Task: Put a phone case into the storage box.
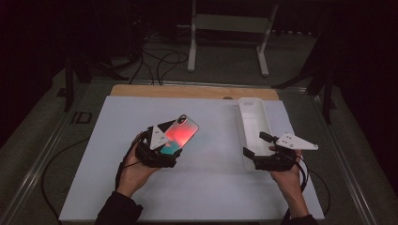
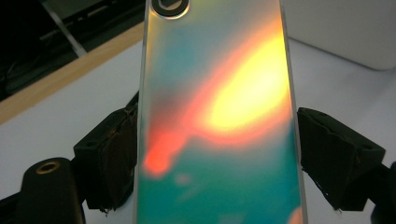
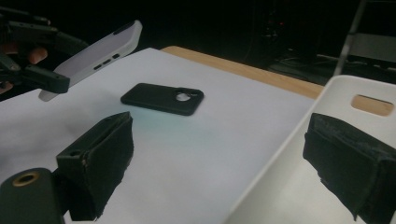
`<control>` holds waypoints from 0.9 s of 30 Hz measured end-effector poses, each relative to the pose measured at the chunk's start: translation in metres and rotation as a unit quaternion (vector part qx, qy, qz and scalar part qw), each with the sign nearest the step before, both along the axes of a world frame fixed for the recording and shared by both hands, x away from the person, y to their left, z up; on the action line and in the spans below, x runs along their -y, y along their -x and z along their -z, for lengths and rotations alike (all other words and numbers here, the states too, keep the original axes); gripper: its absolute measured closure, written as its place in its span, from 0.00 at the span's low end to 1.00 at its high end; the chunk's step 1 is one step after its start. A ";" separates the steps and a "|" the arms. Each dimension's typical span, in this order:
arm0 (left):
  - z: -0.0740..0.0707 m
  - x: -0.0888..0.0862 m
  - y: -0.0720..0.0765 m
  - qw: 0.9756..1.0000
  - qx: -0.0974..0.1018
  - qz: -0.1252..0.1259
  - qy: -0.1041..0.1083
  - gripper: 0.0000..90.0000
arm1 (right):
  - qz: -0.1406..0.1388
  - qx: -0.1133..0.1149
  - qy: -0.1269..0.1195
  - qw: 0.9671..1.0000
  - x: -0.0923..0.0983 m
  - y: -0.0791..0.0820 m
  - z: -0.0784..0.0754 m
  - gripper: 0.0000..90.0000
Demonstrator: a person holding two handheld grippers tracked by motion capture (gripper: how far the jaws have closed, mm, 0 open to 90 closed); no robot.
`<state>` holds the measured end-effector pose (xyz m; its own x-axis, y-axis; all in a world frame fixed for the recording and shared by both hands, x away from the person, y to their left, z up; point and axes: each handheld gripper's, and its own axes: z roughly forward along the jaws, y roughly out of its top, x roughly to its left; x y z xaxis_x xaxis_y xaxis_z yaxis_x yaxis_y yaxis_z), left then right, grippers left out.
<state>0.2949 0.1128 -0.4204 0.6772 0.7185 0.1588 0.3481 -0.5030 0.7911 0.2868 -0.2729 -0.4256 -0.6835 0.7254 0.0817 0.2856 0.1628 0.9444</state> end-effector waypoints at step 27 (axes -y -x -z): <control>-0.020 0.038 0.004 0.998 0.060 0.034 0.011 0.19 | -0.061 -0.014 -0.026 0.998 -0.043 -0.021 -0.025 0.10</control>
